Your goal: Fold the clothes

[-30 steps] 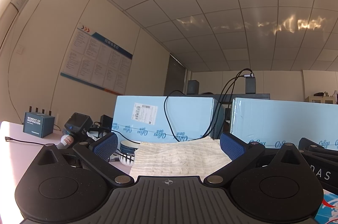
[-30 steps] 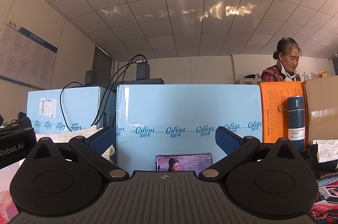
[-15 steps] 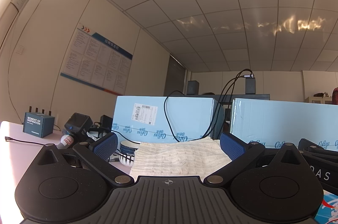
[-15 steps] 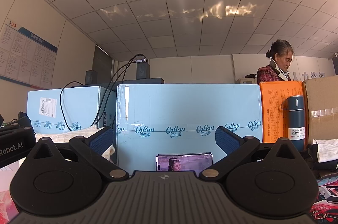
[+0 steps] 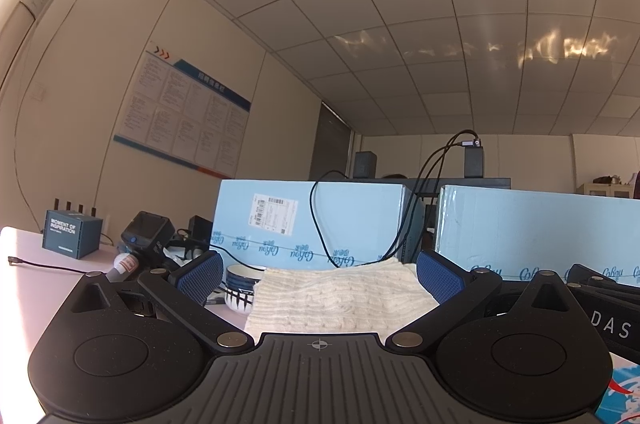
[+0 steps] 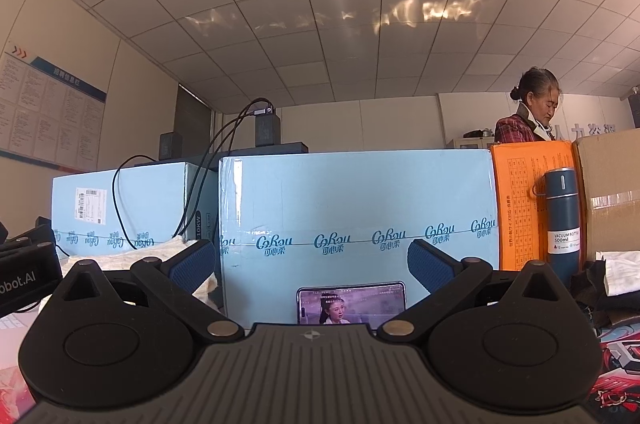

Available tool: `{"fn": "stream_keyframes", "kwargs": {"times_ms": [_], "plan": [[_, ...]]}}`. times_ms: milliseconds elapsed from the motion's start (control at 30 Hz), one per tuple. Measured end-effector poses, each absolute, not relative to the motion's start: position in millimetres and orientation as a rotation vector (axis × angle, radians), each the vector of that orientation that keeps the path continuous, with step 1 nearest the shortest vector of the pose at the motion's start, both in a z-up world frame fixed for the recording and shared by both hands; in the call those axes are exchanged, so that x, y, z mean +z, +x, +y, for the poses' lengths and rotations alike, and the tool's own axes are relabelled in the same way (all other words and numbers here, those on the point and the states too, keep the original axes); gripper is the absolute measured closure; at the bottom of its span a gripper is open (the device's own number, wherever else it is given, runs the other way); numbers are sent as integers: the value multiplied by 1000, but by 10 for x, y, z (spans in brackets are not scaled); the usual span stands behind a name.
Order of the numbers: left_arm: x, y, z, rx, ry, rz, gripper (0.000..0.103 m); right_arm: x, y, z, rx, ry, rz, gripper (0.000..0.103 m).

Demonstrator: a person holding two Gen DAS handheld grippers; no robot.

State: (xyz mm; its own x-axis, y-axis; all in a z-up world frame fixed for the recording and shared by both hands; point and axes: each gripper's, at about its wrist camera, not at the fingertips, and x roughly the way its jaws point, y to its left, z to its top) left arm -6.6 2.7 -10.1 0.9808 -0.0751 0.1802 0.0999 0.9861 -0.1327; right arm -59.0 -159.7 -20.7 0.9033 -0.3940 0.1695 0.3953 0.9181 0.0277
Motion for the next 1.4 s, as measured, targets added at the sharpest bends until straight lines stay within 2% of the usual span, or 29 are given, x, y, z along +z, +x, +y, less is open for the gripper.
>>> {"fn": "stream_keyframes", "kwargs": {"times_ms": [500, 733, 1000, 1167, 1400], "plan": [[-93, -73, 15, -133, -135, -178, 0, -144, -742, -1767, -519, 64, -198, 0], [-76, -67, 40, -158, -151, -171, 0, -56, -1077, -1939, -527, 110, -174, 0], [49, -467, 57, -253, -235, -217, 0, -62, -1671, -2230, -634, 68, -112, 0], [153, -652, -67, -494, -222, -162, 0, -56, -2035, -2582, -753, 25, -71, 0], [170, -604, -679, -742, -251, 38, 0, -73, -2316, -3307, -878, -19, 27, 0]]}}
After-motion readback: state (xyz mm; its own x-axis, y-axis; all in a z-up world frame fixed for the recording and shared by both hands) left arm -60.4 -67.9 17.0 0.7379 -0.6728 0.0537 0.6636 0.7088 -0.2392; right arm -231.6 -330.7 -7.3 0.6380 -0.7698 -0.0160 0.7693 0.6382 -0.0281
